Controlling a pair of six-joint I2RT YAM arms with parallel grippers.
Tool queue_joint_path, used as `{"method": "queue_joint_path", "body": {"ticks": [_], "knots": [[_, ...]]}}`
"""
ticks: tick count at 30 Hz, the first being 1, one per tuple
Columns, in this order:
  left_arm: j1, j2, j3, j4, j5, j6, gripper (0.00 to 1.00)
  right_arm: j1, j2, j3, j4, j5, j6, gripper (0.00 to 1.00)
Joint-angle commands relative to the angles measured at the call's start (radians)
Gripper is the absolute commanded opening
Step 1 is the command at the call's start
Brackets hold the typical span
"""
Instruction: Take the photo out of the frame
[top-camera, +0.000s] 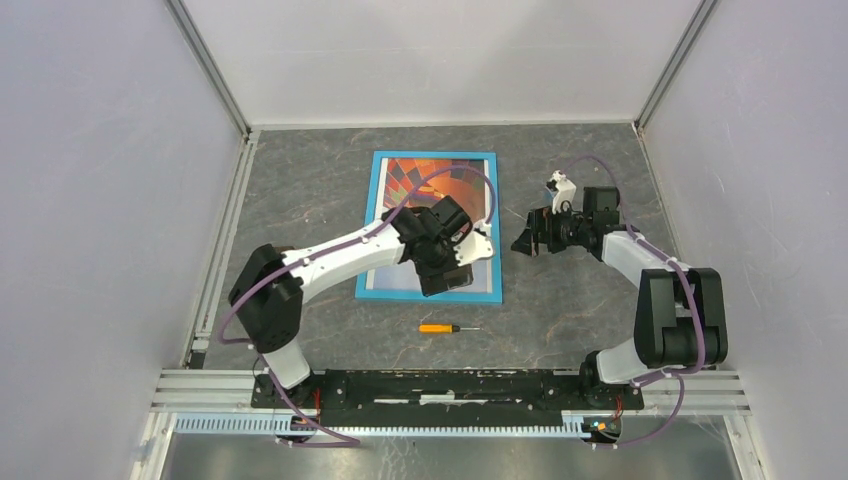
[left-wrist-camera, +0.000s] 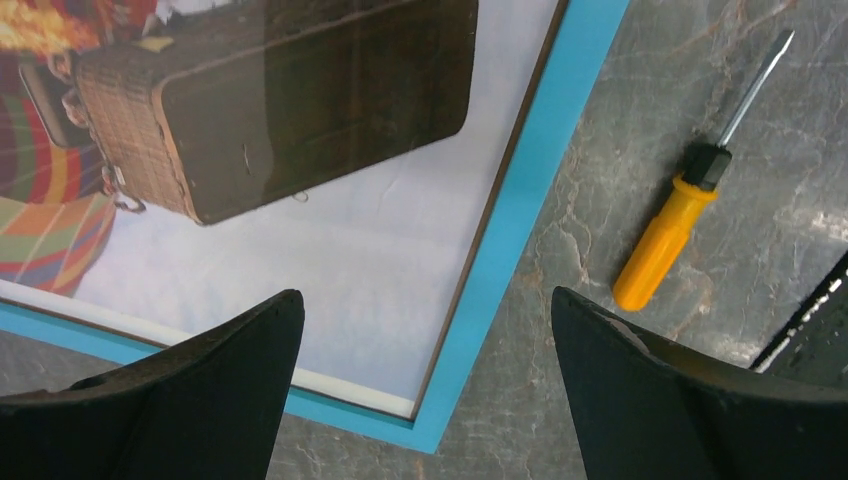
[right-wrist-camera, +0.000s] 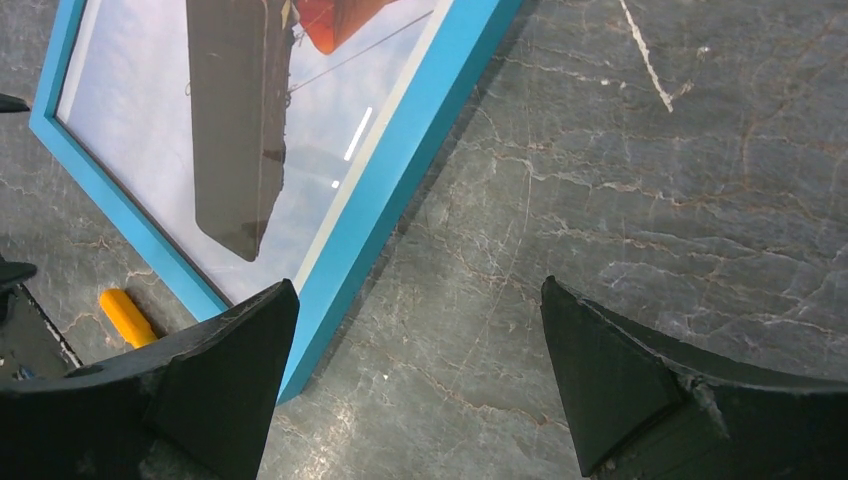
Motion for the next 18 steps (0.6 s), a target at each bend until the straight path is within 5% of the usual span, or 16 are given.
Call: {"method": "queue_joint_path", "body": {"ticks": [1, 18], "knots": [[-0.067, 0.061, 0.06, 0.029, -0.103, 0.016, 0.99, -0.004, 0.009, 0.01, -0.012, -0.007, 0.02, 0.98], [-0.178, 0.244, 0.103, 0.112, -0.162, -0.019, 0.72, -0.003, 0.055, -0.036, 0.03, -0.153, 0.02, 0.98]]}}
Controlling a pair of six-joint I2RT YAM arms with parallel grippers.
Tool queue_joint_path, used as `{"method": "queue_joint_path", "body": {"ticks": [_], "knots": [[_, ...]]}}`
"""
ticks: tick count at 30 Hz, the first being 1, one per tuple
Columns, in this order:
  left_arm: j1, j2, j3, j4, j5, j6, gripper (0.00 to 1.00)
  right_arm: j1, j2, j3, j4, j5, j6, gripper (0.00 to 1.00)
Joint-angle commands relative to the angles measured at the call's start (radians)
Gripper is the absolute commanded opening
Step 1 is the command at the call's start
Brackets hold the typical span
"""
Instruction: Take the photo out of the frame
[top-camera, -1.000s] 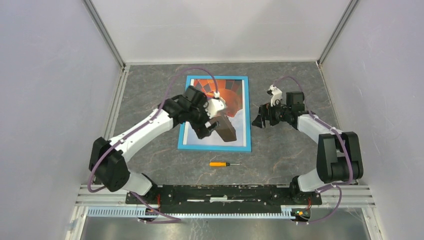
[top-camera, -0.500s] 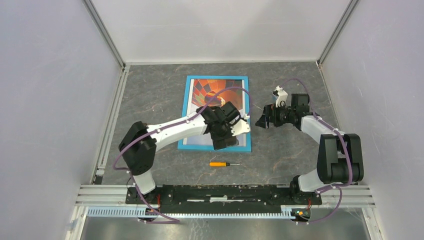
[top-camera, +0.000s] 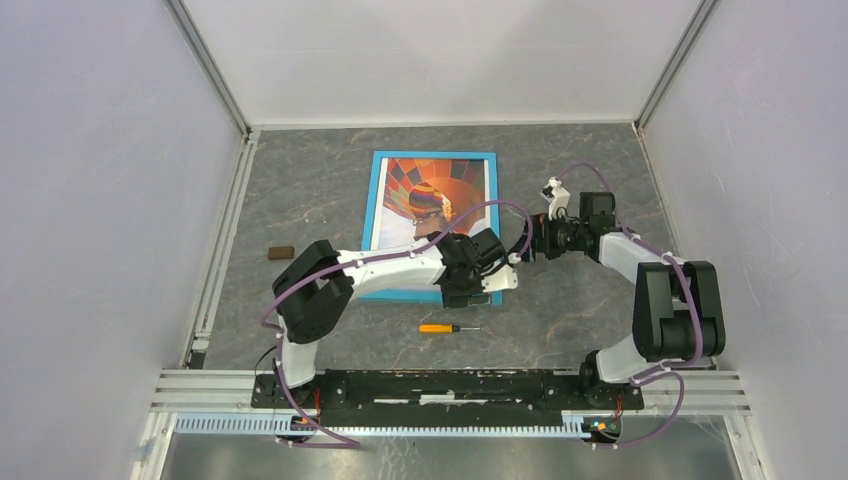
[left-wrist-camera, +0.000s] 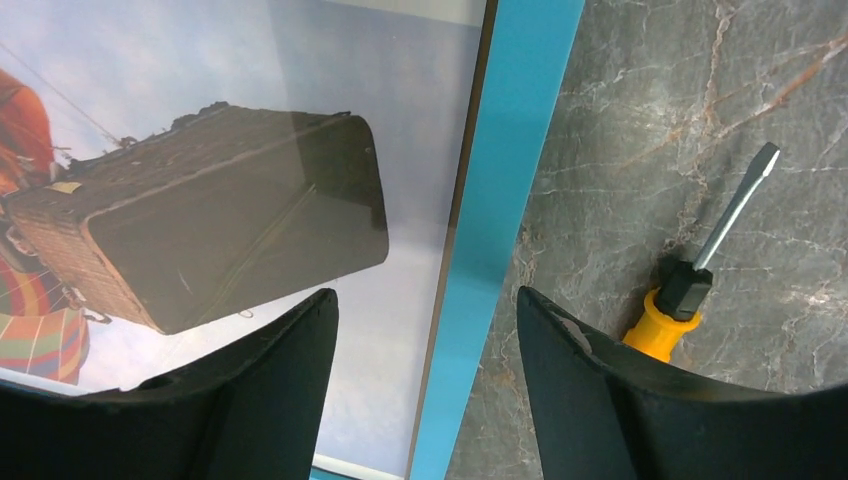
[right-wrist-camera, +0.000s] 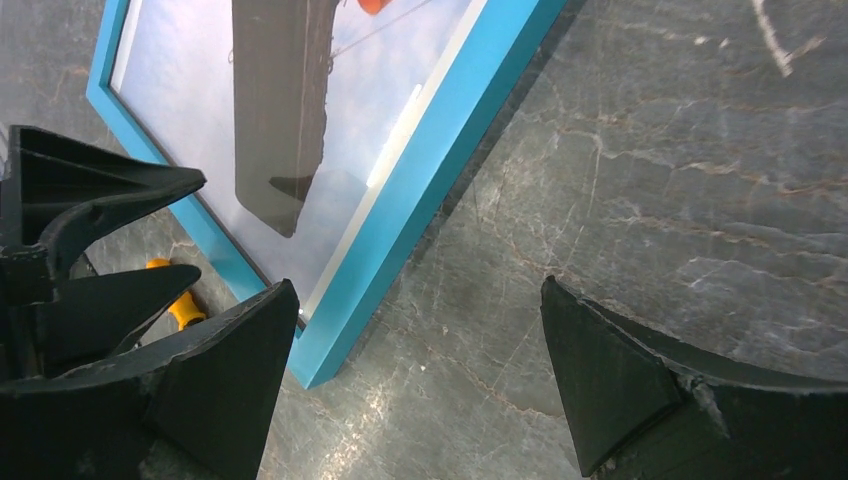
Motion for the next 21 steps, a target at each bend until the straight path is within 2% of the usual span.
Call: {"method": "queue_joint_path", "body": {"ticks": [1, 9, 12, 21], "knots": [[-0.006, 0.029, 0.032, 0.035, -0.009, -0.016, 0.72, -0.001, 0.034, -0.017, 0.043, -0.083, 0.003, 0.98], [-0.009, 0.049, 0.004, 0.075, -0.031, -0.018, 0.62, 0.0, 0.065, -0.044, 0.083, -0.109, 0.054, 0.98], [-0.011, 0.041, -0.002, 0.076, -0.047, -0.013, 0.54, 0.001, 0.083, -0.054, 0.1, -0.136, 0.058, 0.98], [-0.028, 0.058, -0.051, 0.08, -0.026, -0.011, 0.58, 0.0, 0.125, -0.057, 0.111, -0.153, 0.073, 0.98]]}}
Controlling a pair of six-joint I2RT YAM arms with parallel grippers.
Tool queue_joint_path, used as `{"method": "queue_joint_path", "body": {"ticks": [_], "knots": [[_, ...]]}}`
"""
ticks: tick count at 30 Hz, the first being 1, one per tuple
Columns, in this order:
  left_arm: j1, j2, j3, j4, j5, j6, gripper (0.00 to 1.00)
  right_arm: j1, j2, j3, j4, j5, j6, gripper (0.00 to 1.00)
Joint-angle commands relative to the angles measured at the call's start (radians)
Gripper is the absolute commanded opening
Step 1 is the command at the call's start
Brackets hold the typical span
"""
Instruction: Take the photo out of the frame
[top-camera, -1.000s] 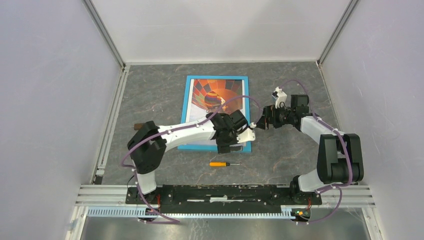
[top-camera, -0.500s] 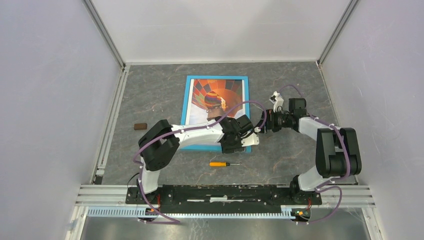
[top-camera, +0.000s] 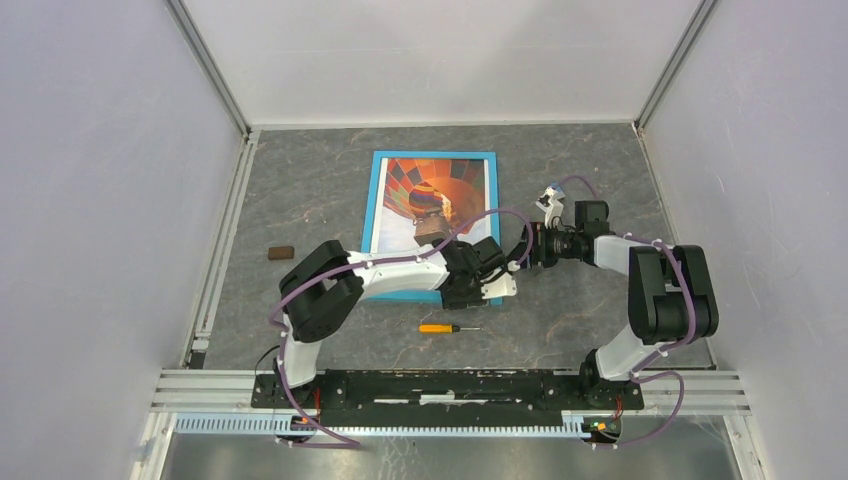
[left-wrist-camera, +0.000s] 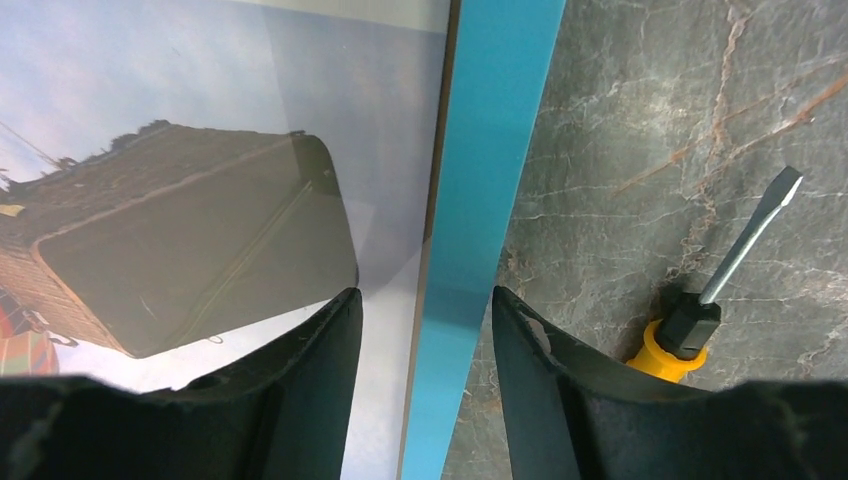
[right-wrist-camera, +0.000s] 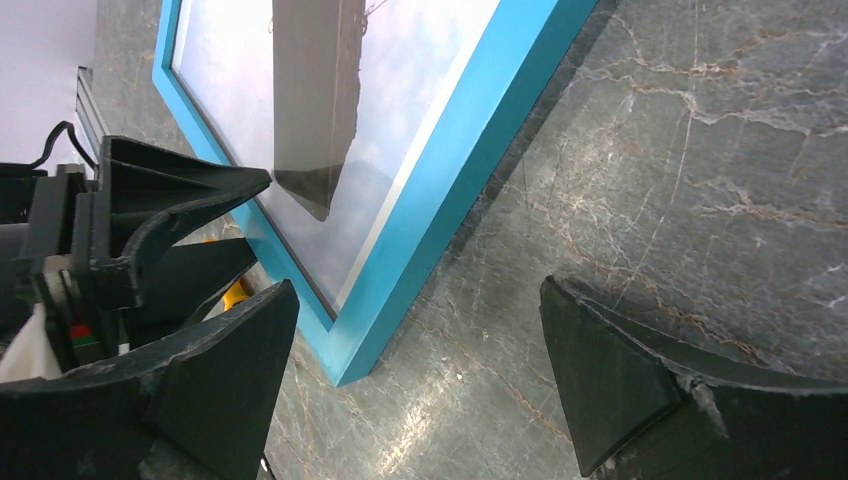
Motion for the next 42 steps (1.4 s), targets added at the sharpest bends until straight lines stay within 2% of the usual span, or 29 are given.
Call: {"method": "queue_joint_path", "body": {"ticks": [1, 3, 6, 10, 13, 15, 23, 27, 31, 33, 42], "knots": [[-0.016, 0.023, -0.028, 0.041, -0.02, -0.01, 0.58, 0.001, 0.018, -0.006, 0.027, -0.018, 0.009, 0.98], [-0.02, 0.025, -0.031, 0.043, -0.023, -0.01, 0.57, -0.001, 0.021, -0.008, 0.029, -0.018, 0.008, 0.98], [-0.023, 0.006, -0.029, 0.044, -0.031, -0.006, 0.46, 0.0, 0.028, -0.008, 0.03, -0.016, 0.009, 0.98], [-0.018, -0.049, -0.006, 0.024, -0.028, -0.009, 0.28, 0.0, 0.035, -0.013, 0.038, -0.02, 0.018, 0.98], [-0.006, -0.095, 0.015, 0.005, 0.008, -0.015, 0.1, 0.0, 0.039, -0.018, 0.049, -0.028, 0.026, 0.98], [-0.001, -0.124, 0.016, 0.004, 0.021, -0.011, 0.02, 0.0, 0.049, -0.021, 0.049, -0.042, 0.032, 0.98], [0.012, -0.202, 0.004, 0.001, 0.038, -0.009, 0.02, 0.0, 0.096, -0.043, 0.124, -0.102, 0.085, 0.96], [0.013, -0.22, -0.008, 0.003, 0.047, -0.01, 0.02, 0.0, 0.105, -0.105, 0.289, -0.196, 0.244, 0.95], [0.014, -0.232, -0.015, 0.031, 0.045, -0.016, 0.02, 0.0, 0.103, -0.198, 0.535, -0.222, 0.458, 0.93], [0.013, -0.229, -0.011, 0.041, 0.052, -0.018, 0.02, 0.001, 0.108, -0.222, 0.607, -0.23, 0.525, 0.89], [0.014, -0.212, -0.016, 0.062, 0.071, -0.005, 0.02, 0.101, 0.15, -0.221, 0.719, -0.263, 0.634, 0.77]]}}
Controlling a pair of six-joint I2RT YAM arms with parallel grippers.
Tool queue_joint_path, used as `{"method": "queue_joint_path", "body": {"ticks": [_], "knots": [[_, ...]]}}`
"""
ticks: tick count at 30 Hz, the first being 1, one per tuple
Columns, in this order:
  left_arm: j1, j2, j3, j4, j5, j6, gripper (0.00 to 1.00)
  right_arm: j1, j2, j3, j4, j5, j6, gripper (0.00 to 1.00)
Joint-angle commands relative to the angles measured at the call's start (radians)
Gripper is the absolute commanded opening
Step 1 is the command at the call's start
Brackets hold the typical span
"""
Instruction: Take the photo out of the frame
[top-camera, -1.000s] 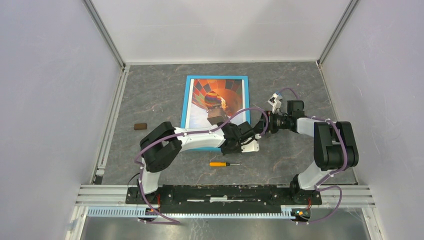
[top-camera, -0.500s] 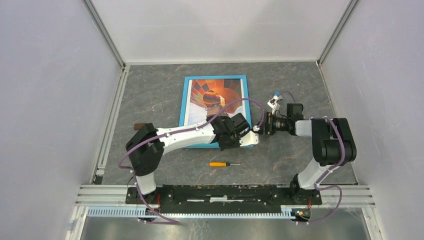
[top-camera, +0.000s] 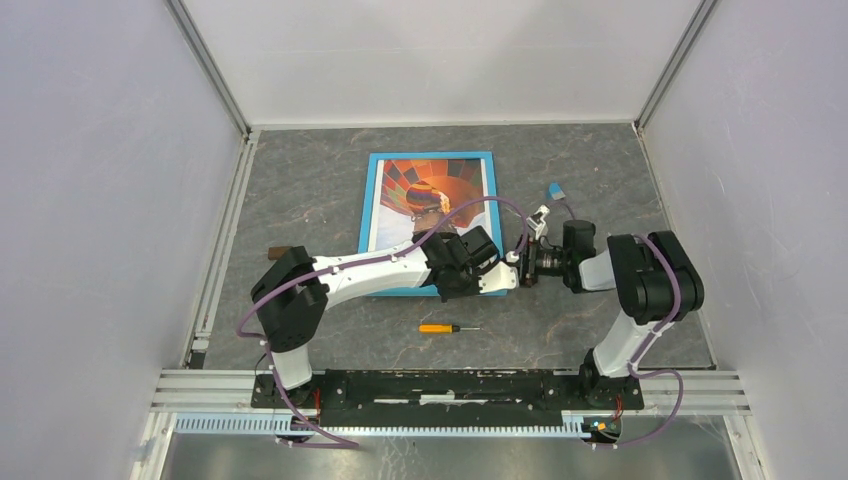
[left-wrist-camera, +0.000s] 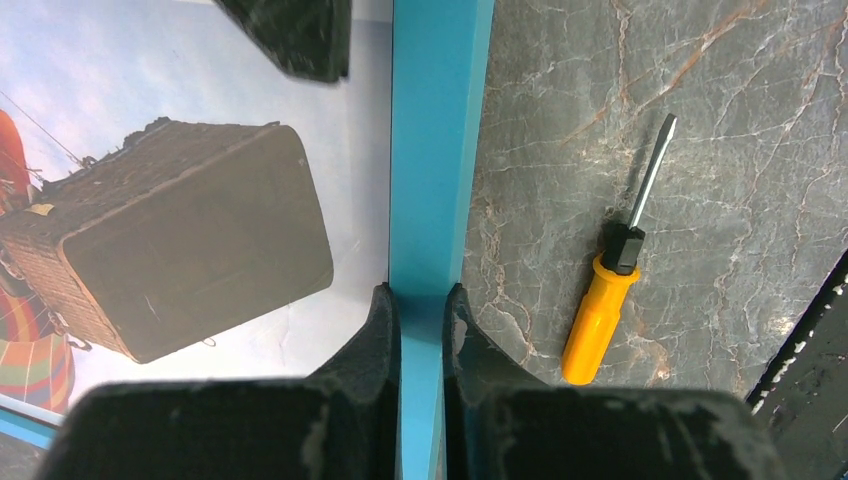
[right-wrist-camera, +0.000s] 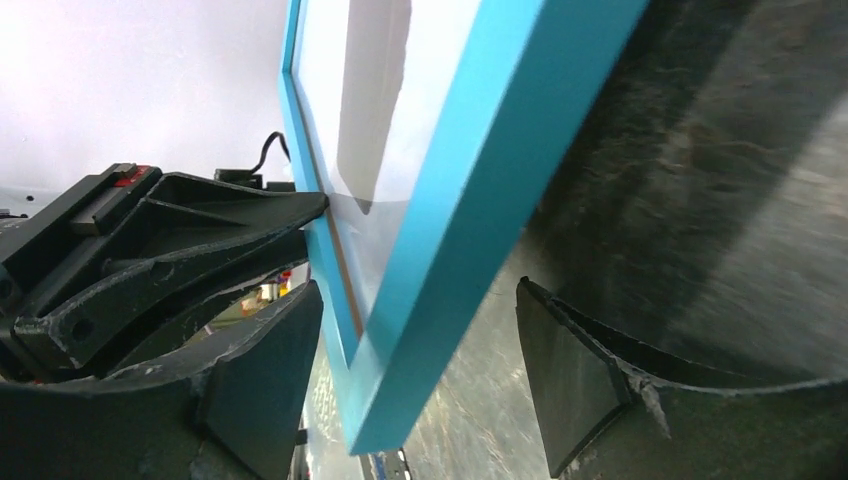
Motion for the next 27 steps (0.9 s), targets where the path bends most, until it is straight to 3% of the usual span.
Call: {"method": "queue_joint_path", "body": {"ticks": [1, 6, 11, 16, 20, 24, 26, 27], "knots": [[0.004, -0.059, 0.013, 0.085, 0.001, -0.006, 0.02, 0.047, 0.027, 0.005, 0.117, -0.029, 0.081, 0.74], [0.004, -0.061, -0.002, 0.103, 0.01, -0.005, 0.02, 0.054, 0.065, -0.006, 0.269, -0.057, 0.199, 0.63], [0.003, -0.067, -0.021, 0.122, -0.001, 0.003, 0.02, 0.064, 0.11, -0.067, 0.633, -0.082, 0.466, 0.61], [0.002, -0.068, -0.026, 0.135, -0.012, 0.007, 0.02, 0.091, 0.188, -0.078, 0.922, -0.091, 0.682, 0.51], [0.002, -0.069, -0.033, 0.14, -0.014, 0.015, 0.02, 0.103, 0.201, -0.076, 0.954, -0.089, 0.708, 0.44], [0.004, -0.072, -0.033, 0.142, -0.022, 0.017, 0.03, 0.108, 0.195, -0.069, 0.912, -0.086, 0.679, 0.29], [0.003, -0.077, -0.028, 0.141, -0.037, 0.011, 0.09, 0.107, 0.185, -0.063, 0.894, -0.089, 0.665, 0.18], [0.004, -0.083, -0.026, 0.135, -0.045, 0.009, 0.2, 0.106, 0.175, -0.055, 0.884, -0.091, 0.658, 0.12]]}}
